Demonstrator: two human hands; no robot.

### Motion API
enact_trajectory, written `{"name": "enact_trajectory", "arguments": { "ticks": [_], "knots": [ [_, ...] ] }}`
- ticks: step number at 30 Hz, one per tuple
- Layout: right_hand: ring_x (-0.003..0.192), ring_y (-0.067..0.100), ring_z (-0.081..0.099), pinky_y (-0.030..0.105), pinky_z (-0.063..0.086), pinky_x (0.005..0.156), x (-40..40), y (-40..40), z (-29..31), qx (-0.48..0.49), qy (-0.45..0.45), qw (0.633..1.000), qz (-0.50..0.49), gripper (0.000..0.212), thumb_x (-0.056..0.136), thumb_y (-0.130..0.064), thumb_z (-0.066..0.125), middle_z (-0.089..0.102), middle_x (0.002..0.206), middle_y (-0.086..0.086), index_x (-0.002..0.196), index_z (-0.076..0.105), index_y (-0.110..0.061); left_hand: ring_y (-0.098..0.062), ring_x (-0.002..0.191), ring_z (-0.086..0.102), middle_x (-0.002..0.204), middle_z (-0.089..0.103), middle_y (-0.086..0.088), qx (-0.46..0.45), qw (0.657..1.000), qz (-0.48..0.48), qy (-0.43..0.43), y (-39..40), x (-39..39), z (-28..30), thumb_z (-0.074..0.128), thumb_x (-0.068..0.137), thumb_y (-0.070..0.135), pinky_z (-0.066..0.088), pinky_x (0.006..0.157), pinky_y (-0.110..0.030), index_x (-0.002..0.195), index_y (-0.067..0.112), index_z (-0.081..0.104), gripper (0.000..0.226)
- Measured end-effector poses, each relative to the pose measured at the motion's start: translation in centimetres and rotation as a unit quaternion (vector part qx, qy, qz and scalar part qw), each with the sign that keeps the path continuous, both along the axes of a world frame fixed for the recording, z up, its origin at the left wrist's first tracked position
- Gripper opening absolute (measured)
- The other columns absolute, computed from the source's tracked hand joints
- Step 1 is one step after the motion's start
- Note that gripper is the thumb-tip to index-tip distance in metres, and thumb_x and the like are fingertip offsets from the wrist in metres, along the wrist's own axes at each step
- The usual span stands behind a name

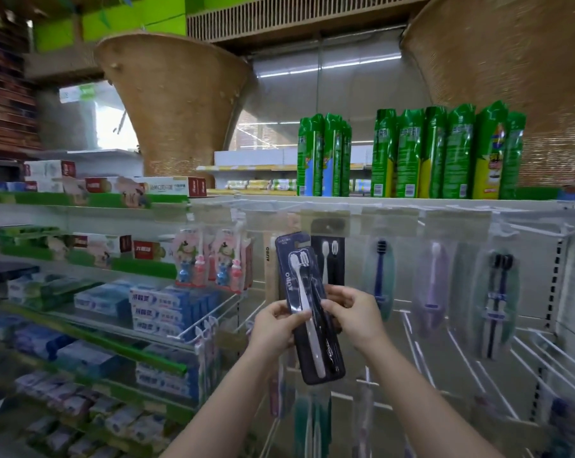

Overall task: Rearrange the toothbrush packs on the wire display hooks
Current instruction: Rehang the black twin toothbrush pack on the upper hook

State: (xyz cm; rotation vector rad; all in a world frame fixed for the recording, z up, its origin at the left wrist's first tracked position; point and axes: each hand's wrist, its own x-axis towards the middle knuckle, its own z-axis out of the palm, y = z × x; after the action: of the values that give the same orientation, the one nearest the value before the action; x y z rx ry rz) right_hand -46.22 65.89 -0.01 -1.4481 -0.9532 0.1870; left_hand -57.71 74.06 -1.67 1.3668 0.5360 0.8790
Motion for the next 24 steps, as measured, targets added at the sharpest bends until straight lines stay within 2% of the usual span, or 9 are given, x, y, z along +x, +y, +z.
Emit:
{"name": "enact_trajectory", "arguments": {
  "ticks": [2, 5, 9, 11, 13, 15, 18, 22, 24],
  "knots": [
    [0.094, 0.018, 0.067, 0.043, 0.053, 0.091, 0.6, 1.3, 0.3, 0.018, 0.01, 1.0, -0.012, 0.025, 0.084, 0.001, 0.064, 0.071, 0.093, 0.001, 0.099, 0.067, -0.019, -0.031, 0.091, 0.069, 0.097, 0.072, -0.016, 0.015, 1.0, -0.012, 0.002, 1.6, 0.9, 0.7, 0.073, 0.08, 0.007, 0.056, 0.084, -0.046, 0.1, 0.004, 0.064, 0.023],
    [0.093, 0.018, 0.067, 0.041, 0.052, 0.092, 1.4, 2.6, 0.6, 0.037, 0.011, 0.998, -0.041, 0.026, 0.086, 0.004, 0.061, 0.07, 0.092, 0.001, 0.104, 0.066, -0.015, -0.028, 0.088, 0.07, 0.091, 0.073, -0.01, 0.051, 0.999, -0.018, -0.001, 3.1, 2.6, 1.5, 0.074, 0.079, 0.008, 0.056, 0.083, -0.043, 0.091, 0.01, 0.064, 0.016],
    [0.091, 0.018, 0.066, 0.037, 0.053, 0.089, 2.1, 3.6, 1.0, 0.068, 0.016, 0.995, -0.076, 0.029, 0.086, 0.005, 0.06, 0.07, 0.094, 0.003, 0.097, 0.061, -0.022, -0.017, 0.075, 0.066, 0.087, 0.071, -0.009, 0.071, 0.997, -0.032, -0.024, 4.2, 4.1, 2.3, 0.069, 0.081, 0.001, 0.051, 0.057, -0.017, 0.095, 0.007, 0.063, 0.016],
    [0.093, 0.017, 0.064, 0.035, 0.052, 0.087, 2.4, 3.9, 1.0, 0.066, 0.014, 0.994, -0.084, 0.028, 0.088, 0.002, 0.059, 0.068, 0.096, 0.0, 0.098, 0.06, -0.024, -0.017, 0.075, 0.065, 0.092, 0.071, -0.01, 0.08, 0.996, -0.039, -0.022, 4.8, 4.7, 2.3, 0.068, 0.082, 0.0, 0.047, 0.054, -0.013, 0.098, 0.006, 0.062, 0.019],
    [0.092, 0.015, 0.064, 0.03, 0.052, 0.082, 2.6, 4.2, 0.9, 0.065, 0.009, 0.994, -0.085, 0.026, 0.088, 0.001, 0.059, 0.067, 0.096, -0.001, 0.099, 0.06, -0.023, -0.024, 0.084, 0.068, 0.096, 0.072, -0.01, 0.091, 0.995, -0.045, -0.024, 5.3, 5.2, 2.2, 0.068, 0.082, 0.0, 0.054, 0.068, -0.025, 0.097, 0.01, 0.062, 0.019],
    [0.088, 0.01, 0.063, 0.022, 0.051, 0.074, 2.7, 4.7, 0.9, 0.071, 0.004, 0.993, -0.09, 0.024, 0.088, 0.001, 0.058, 0.066, 0.094, -0.001, 0.101, 0.059, -0.02, -0.025, 0.091, 0.067, 0.095, 0.071, -0.008, 0.112, 0.993, -0.044, -0.023, 5.8, 5.4, 2.3, 0.067, 0.083, -0.001, 0.054, 0.084, -0.037, 0.098, 0.013, 0.061, 0.022],
    [0.083, 0.005, 0.062, 0.018, 0.049, 0.07, 2.6, 5.6, 0.9, 0.082, 0.007, 0.991, -0.102, 0.024, 0.088, 0.002, 0.058, 0.066, 0.091, -0.003, 0.098, 0.06, -0.02, -0.017, 0.09, 0.066, 0.094, 0.07, -0.002, 0.162, 0.986, -0.042, -0.016, 6.5, 5.3, 2.7, 0.065, 0.085, 0.001, 0.054, 0.083, -0.031, 0.1, 0.017, 0.058, 0.023],
    [0.089, 0.013, 0.065, 0.032, 0.053, 0.081, 2.7, 6.6, 0.5, 0.091, 0.03, 0.989, -0.116, 0.027, 0.088, -0.001, 0.06, 0.068, 0.092, -0.004, 0.09, 0.061, -0.027, -0.013, 0.092, 0.066, 0.094, 0.07, 0.003, 0.192, 0.98, -0.055, -0.025, 7.2, 5.2, 2.8, 0.062, 0.086, 0.001, 0.053, 0.083, -0.025, 0.096, 0.026, 0.056, 0.027],
    [0.09, 0.013, 0.064, 0.029, 0.053, 0.081, 2.7, 6.9, 0.5, 0.108, 0.029, 0.986, -0.12, 0.024, 0.088, 0.0, 0.059, 0.067, 0.093, -0.004, 0.093, 0.061, -0.023, -0.011, 0.093, 0.066, 0.095, 0.069, 0.005, 0.205, 0.977, -0.055, -0.03, 7.3, 5.4, 2.8, 0.062, 0.087, 0.001, 0.052, 0.085, -0.025, 0.1, 0.025, 0.055, 0.028]
  ]
}}
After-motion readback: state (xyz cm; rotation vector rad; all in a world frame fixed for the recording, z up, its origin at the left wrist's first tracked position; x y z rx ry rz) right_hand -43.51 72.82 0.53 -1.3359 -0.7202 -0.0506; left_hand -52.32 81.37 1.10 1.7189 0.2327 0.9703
